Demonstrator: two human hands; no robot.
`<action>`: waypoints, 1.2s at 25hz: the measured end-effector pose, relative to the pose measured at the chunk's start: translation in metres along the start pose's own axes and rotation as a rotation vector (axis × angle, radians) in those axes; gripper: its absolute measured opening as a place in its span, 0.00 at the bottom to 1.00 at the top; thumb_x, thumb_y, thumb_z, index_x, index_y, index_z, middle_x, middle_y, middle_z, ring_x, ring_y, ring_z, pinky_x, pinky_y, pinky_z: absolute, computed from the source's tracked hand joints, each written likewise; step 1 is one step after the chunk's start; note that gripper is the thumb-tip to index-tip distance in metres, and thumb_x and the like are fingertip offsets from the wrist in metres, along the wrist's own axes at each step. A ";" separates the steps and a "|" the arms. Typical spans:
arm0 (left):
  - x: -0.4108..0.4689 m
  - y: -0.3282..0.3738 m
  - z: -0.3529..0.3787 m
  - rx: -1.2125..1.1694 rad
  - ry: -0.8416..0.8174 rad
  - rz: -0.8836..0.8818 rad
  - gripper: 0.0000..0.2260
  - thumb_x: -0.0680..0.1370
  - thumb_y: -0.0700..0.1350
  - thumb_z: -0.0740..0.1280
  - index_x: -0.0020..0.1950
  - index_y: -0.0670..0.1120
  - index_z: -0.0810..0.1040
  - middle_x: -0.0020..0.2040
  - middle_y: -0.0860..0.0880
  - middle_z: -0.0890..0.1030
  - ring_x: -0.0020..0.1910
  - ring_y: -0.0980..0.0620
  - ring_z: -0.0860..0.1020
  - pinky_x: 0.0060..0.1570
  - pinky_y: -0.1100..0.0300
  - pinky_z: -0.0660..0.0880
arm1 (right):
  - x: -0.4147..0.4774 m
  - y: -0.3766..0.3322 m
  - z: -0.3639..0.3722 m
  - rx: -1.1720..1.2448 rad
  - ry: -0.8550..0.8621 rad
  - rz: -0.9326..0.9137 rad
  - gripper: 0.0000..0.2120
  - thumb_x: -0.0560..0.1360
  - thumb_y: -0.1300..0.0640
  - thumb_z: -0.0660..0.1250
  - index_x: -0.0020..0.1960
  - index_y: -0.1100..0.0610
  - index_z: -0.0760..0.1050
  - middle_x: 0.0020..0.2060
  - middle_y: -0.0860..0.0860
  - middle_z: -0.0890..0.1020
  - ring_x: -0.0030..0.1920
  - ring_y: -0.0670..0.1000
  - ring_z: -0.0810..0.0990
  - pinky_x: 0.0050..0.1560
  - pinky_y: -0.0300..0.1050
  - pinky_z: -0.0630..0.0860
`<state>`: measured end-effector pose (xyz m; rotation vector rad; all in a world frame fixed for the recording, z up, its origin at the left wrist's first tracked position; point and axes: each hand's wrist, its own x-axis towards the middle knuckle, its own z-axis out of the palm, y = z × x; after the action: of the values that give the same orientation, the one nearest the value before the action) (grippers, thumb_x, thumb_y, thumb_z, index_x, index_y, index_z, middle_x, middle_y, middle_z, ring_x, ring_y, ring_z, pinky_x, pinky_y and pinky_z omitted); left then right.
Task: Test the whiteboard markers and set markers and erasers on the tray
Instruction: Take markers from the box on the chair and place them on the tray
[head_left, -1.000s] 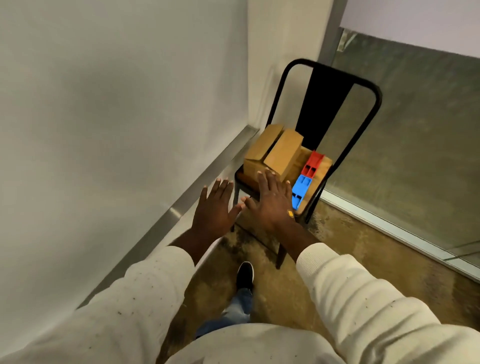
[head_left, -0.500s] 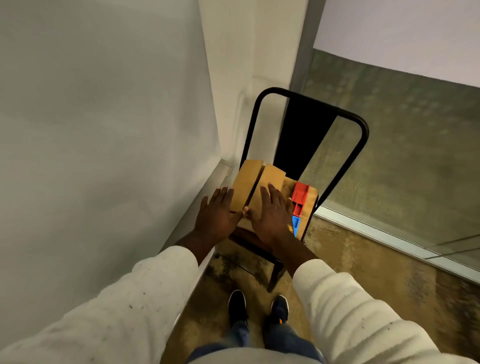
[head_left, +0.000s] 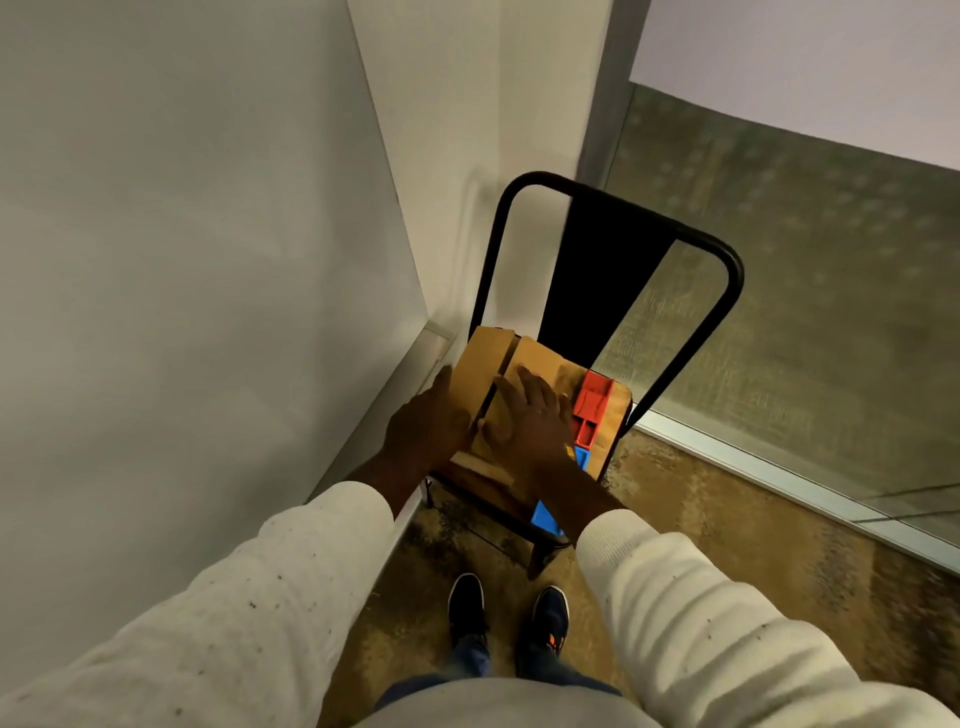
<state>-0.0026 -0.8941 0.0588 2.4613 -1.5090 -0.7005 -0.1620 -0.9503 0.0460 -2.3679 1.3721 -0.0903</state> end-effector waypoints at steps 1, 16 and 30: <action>0.001 0.001 -0.002 0.005 0.007 -0.006 0.34 0.78 0.59 0.61 0.78 0.53 0.49 0.63 0.43 0.77 0.56 0.41 0.78 0.54 0.46 0.75 | 0.003 -0.001 0.001 -0.022 -0.005 -0.022 0.32 0.77 0.37 0.58 0.77 0.42 0.55 0.79 0.50 0.52 0.78 0.54 0.50 0.75 0.63 0.47; 0.015 -0.011 -0.008 -0.127 0.071 -0.021 0.24 0.83 0.53 0.55 0.78 0.50 0.56 0.55 0.42 0.82 0.51 0.41 0.80 0.50 0.49 0.77 | 0.021 -0.002 0.003 -0.031 -0.051 0.006 0.27 0.76 0.33 0.56 0.73 0.40 0.63 0.79 0.49 0.51 0.78 0.54 0.47 0.74 0.62 0.44; 0.035 -0.029 -0.016 0.259 0.207 0.081 0.22 0.77 0.41 0.64 0.72 0.42 0.70 0.75 0.41 0.64 0.73 0.39 0.62 0.70 0.44 0.62 | -0.004 0.040 -0.014 0.162 0.442 0.068 0.12 0.69 0.51 0.63 0.50 0.51 0.79 0.63 0.50 0.77 0.66 0.54 0.71 0.68 0.60 0.63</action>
<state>0.0419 -0.9128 0.0514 2.5397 -1.6964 -0.2385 -0.2001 -0.9686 0.0447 -2.2431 1.5661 -0.7140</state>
